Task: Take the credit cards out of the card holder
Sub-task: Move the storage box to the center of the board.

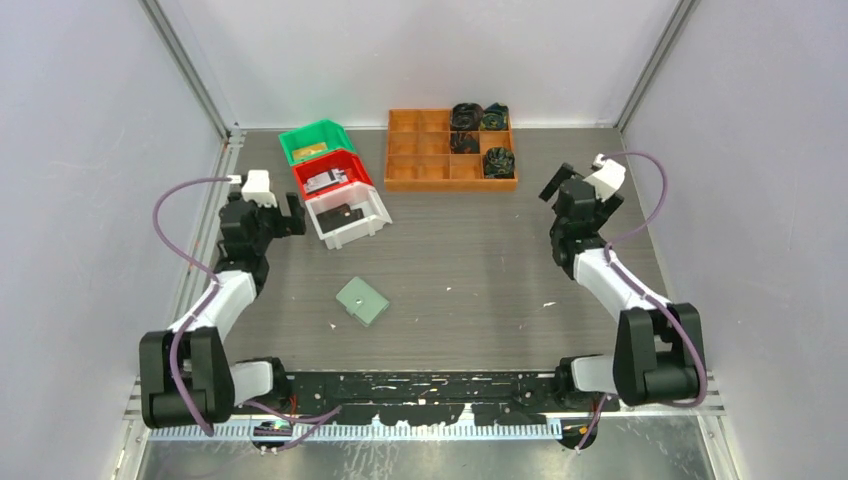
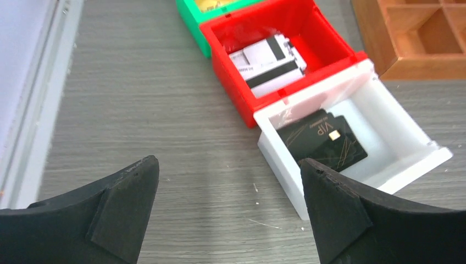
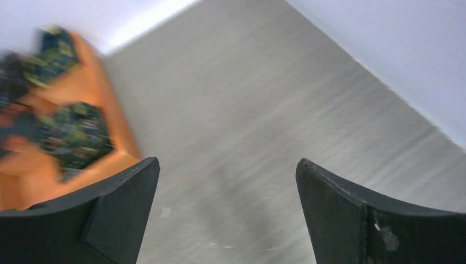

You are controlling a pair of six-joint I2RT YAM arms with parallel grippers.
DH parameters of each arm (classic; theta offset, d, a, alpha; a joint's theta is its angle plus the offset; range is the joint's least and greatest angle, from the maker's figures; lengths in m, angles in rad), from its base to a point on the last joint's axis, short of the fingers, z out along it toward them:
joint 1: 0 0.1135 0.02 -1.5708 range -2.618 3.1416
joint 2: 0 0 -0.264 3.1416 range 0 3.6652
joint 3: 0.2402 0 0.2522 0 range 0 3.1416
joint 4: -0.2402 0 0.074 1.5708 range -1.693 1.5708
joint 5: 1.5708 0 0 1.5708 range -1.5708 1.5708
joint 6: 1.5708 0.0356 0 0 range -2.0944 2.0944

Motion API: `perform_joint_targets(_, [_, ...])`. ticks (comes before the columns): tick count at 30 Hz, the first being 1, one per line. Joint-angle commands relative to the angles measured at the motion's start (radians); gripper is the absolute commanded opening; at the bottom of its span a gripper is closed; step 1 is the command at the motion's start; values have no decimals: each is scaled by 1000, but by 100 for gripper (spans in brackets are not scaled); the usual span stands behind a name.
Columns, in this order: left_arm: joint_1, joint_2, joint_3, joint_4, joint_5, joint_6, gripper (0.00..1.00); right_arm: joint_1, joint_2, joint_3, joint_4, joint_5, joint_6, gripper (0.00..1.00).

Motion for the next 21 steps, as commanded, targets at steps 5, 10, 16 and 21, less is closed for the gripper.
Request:
perform_joint_targets(5, [73,-96,254,-603,161,23,100,-8,-178,78,-271,-76,613,99])
perform_joint_targets(10, [81,-40,432,-808,165,20,100,72,-96,229,-423,-261,436,99])
perform_joint_targets(16, [81,127,590,-910,172,-90,100,268,-18,327,-557,-186,326,100])
perform_joint_targets(21, [53,272,698,-917,131,-183,100,425,56,400,-649,-185,262,99])
